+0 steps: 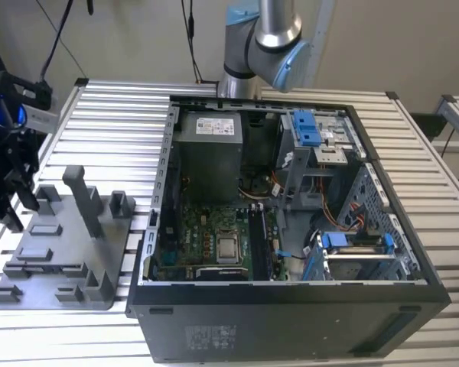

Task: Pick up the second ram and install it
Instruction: 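Pick up the second ram and move it above second insertion slot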

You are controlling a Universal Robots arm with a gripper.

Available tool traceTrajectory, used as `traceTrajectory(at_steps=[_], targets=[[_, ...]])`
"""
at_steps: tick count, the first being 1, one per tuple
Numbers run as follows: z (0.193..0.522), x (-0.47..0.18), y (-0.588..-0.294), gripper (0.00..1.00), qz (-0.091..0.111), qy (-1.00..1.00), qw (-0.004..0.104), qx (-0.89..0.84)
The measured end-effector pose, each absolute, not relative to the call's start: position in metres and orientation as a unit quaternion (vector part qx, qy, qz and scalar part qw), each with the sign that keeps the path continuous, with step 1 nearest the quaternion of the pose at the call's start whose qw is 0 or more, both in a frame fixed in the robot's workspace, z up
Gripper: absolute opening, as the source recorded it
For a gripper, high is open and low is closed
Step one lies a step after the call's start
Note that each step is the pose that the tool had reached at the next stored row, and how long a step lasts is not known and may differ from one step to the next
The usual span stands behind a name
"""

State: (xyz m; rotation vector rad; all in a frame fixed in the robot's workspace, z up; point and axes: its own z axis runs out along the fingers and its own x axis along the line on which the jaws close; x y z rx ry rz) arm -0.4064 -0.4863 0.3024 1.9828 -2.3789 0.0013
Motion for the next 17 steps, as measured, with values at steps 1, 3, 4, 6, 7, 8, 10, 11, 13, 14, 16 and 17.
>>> traceTrajectory(at_steps=[1, 3, 4, 6, 7, 8, 10, 11, 13, 14, 16, 17], targets=[[0.301, -0.406, -0.486, 0.42, 0.0, -0.768, 0.022, 0.64], [0.299, -0.406, -0.486, 0.42, 0.0, -0.768, 0.022, 0.64], [0.298, -0.407, -0.486, 0.42, 0.0, -0.768, 0.022, 0.64], [0.296, -0.407, -0.486, 0.42, 0.0, -0.768, 0.022, 0.64], [0.295, -0.408, -0.486, 0.42, 0.0, -0.768, 0.023, 0.64], [0.294, -0.408, -0.486, 0.42, 0.0, -0.768, 0.022, 0.64], [0.292, -0.41, -0.486, 0.42, 0.0, -0.768, 0.022, 0.64], [0.292, -0.411, -0.486, 0.42, 0.001, -0.767, 0.022, 0.642], [0.29, -0.414, -0.486, 0.42, 0.001, -0.764, 0.022, 0.645], [0.289, -0.415, -0.486, 0.42, 0.001, -0.762, 0.022, 0.647], [0.287, -0.416, -0.486, 0.42, 0.001, -0.76, 0.022, 0.65], [0.287, -0.416, -0.486, 0.42, 0.001, -0.759, 0.022, 0.65]])
